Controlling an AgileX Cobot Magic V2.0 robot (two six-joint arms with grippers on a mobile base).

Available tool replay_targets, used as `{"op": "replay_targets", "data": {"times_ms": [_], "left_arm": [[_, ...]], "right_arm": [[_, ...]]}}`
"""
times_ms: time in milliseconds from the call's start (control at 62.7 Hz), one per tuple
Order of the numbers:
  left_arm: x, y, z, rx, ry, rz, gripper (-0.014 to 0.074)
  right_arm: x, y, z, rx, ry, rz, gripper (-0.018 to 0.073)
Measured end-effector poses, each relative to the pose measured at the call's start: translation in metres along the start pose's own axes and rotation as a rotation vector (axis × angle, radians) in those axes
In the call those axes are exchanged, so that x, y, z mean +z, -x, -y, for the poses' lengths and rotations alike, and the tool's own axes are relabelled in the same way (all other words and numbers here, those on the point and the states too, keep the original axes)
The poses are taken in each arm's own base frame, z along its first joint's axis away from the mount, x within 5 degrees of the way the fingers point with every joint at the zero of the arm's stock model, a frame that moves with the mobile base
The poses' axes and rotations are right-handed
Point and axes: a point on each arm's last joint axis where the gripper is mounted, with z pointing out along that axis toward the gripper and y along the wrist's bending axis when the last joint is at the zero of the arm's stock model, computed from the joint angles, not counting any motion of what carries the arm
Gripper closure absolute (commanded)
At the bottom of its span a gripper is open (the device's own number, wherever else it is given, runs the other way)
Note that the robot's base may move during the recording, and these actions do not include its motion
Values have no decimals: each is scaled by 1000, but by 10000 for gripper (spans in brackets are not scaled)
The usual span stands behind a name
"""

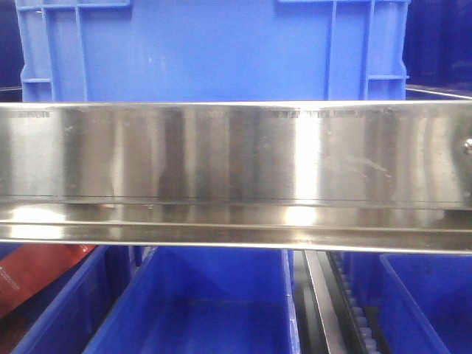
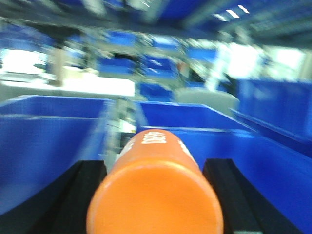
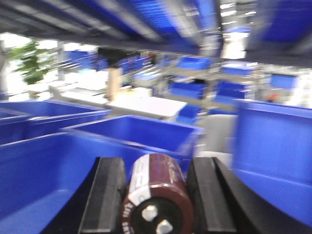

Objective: Place cylindrical capacitor in blue bin on shelf

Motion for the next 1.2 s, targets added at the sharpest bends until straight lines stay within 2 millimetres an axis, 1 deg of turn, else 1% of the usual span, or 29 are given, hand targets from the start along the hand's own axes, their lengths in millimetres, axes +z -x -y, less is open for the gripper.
{"op": "replay_targets", "data": {"times_ms": [80, 128, 144, 223, 255, 383, 431, 478, 526, 558, 606, 654, 702, 718, 734, 797, 861, 941, 1005, 1052, 1116, 1196], "left_arm": [[28, 5, 12, 0, -67, -18, 707], [47, 5, 21, 2, -104, -35, 707], [55, 3, 24, 2, -113, -46, 707], [80, 0, 38, 5, -163, -66, 707], [93, -4, 46, 5, -184, -78, 707], [126, -20, 64, 8, -225, -109, 707], [134, -27, 69, 10, -234, -126, 698], [141, -35, 73, 14, -243, -147, 654], [147, -43, 76, 17, -246, -170, 601], [149, -45, 77, 18, -247, -178, 547], [150, -48, 78, 19, -249, -185, 472], [152, -49, 78, 19, -248, -188, 363], [152, -49, 78, 19, -248, -188, 283], [152, -49, 78, 19, -248, -186, 244], [152, -49, 78, 19, -248, -184, 220], [152, -48, 78, 18, -247, -176, 136], [152, -47, 78, 17, -247, -174, 108], [152, -47, 78, 17, -247, -174, 136], [152, -47, 78, 17, -247, -172, 205], [150, -44, 78, 17, -248, -167, 304], [144, -39, 77, 15, -250, -156, 486], [133, -28, 75, 14, -256, -139, 713]], "right_arm": [[28, -1, -9, -1, 46, -13, 722], [46, -6, -15, -1, 69, -33, 722], [50, -8, -17, -1, 75, -36, 722], [72, -15, -25, 0, 100, -57, 722], [83, -20, -28, 0, 109, -70, 722], [104, -28, -34, -2, 122, -98, 722], [111, -32, -35, -3, 123, -112, 690], [116, -35, -36, -4, 124, -128, 629], [119, -38, -36, -5, 124, -143, 524], [122, -41, -37, -7, 125, -152, 454], [122, -42, -37, -6, 125, -160, 376], [123, -42, -37, 1, 125, -163, 294], [123, -42, -37, 8, 124, -162, 223], [123, -42, -37, 10, 124, -161, 207], [123, -42, -37, 12, 123, -161, 183], [123, -41, -37, 16, 123, -159, 139], [123, -41, -37, 22, 122, -162, 129], [123, -42, -37, 34, 122, -175, 140], [121, -41, -37, 39, 121, -178, 172], [119, -38, -36, 39, 121, -175, 226], [113, -31, -35, 40, 120, -158, 331], [103, -20, -33, 41, 119, -137, 534]]}}
